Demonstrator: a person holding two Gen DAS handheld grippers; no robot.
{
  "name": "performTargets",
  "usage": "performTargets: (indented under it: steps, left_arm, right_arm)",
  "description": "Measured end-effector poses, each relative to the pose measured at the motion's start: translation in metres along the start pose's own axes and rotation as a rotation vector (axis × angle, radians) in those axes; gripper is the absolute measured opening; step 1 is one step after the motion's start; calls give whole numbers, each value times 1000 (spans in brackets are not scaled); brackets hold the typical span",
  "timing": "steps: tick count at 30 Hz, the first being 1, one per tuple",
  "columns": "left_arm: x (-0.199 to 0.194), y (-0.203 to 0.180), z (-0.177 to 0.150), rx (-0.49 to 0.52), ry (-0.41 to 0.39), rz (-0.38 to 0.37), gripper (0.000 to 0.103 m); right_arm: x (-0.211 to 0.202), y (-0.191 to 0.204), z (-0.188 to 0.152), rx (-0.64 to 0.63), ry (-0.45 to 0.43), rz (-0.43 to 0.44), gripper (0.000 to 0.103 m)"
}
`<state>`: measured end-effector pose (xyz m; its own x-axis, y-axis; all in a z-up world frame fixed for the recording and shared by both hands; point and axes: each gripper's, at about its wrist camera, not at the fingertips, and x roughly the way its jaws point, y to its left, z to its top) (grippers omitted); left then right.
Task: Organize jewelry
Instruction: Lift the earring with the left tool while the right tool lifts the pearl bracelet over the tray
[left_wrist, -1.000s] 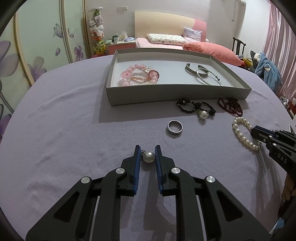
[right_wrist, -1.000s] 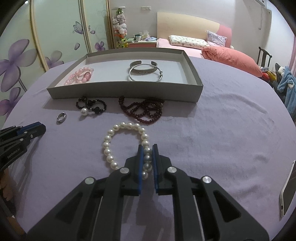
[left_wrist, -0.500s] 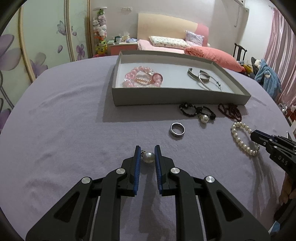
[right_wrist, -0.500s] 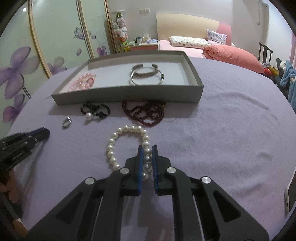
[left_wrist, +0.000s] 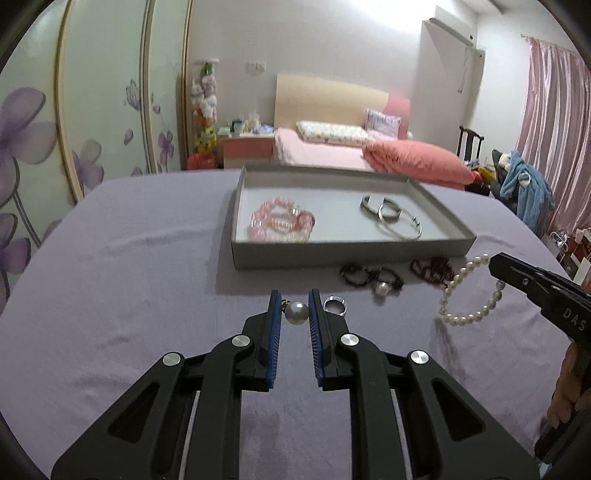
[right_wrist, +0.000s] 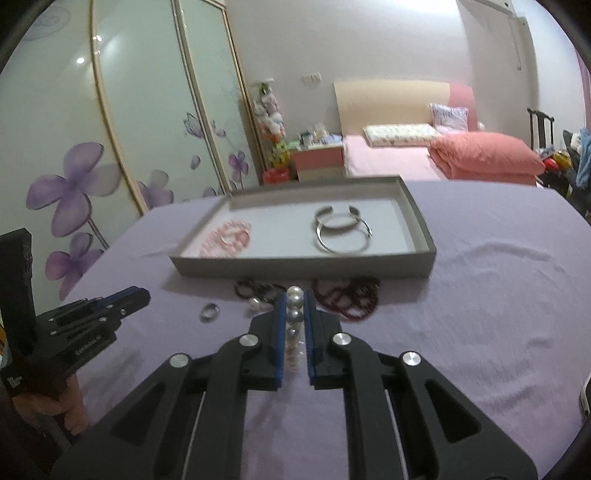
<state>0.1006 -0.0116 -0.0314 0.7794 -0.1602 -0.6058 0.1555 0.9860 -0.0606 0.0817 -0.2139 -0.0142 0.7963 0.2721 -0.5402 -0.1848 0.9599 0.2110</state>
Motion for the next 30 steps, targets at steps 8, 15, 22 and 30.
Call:
performTargets:
  steps: [8,15,22,30]
  left_arm:
    - [-16,-10,10,20,-108,19,16]
    - [-30,-21,20,39,-204,39,16]
    - [-37,-27,24,53,-267,47,16]
    - [-38,-34,27,70,-313,58,16]
  right_arm:
    - [-13,11,10,1,-88,5,10]
    - [-27,19,17,-6,-175,-15,10]
    - [-39,30,26,-22,-260,-41,10]
    - [-43,40,33,-56,-330,-83,10]
